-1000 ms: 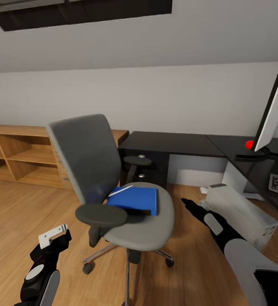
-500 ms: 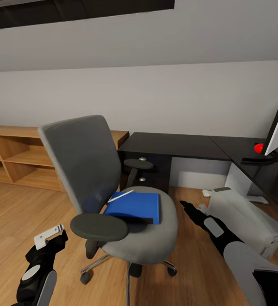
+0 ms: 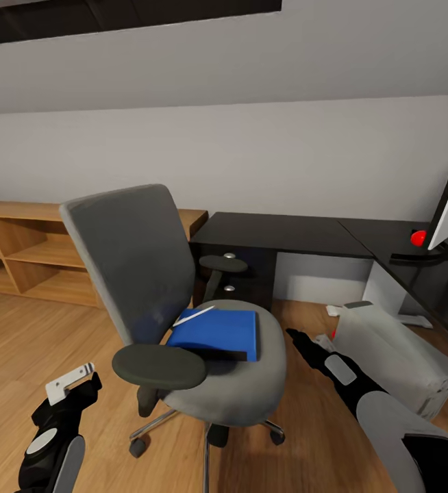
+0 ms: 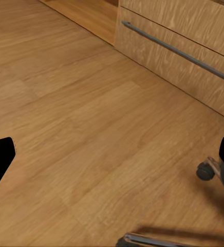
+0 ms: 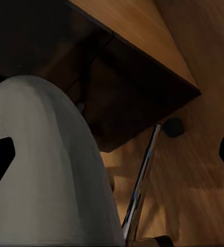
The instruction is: In the bedroom, organize the workspace by keeping the computer under the desk, ensuring the monitor is on the desk, placing the keyboard on the desk next to the monitor, placing the mouse on the desk next to the keyboard, moving the folder from the swivel chair onto the desk next to the mouse, stacking the notebook on top of the folder with the pen on top of the notebook, and positioning the swivel chair next to the desk.
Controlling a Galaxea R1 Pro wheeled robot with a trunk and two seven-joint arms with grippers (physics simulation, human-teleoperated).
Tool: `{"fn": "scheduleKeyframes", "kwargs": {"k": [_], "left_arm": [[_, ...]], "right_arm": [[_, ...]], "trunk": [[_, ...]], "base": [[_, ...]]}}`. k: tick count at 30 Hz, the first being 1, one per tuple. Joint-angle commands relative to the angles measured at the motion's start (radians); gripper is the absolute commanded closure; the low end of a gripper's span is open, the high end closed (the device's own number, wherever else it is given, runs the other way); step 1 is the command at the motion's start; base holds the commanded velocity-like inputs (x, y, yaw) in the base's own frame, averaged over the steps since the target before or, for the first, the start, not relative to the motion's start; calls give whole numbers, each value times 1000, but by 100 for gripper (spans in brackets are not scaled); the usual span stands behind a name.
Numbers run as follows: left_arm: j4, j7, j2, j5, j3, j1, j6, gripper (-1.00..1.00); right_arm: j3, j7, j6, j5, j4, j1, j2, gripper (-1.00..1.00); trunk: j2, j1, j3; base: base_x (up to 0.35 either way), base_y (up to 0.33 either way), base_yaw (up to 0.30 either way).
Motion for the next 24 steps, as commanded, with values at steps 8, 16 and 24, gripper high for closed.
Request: {"fn": "scheduleKeyframes", "kwargs": {"k": [8, 16, 24], "left_arm": [[-1, 5, 0, 9, 14, -1, 3, -100], [-1, 5, 0, 9, 14, -1, 3, -100], [-1, 6, -2, 7, 10, -1, 3, -100]], "right_arm": [[-3, 2, 1, -5, 30, 0, 29, -100], [-2, 5, -1, -3, 31, 0, 36, -100], [1, 7, -3, 1, 24, 0, 51, -100]], "trunk": [[0, 0, -8], [0, 0, -16], [0, 0, -25]], "base": [[0, 0, 113], [0, 0, 193], [0, 0, 198]]}}
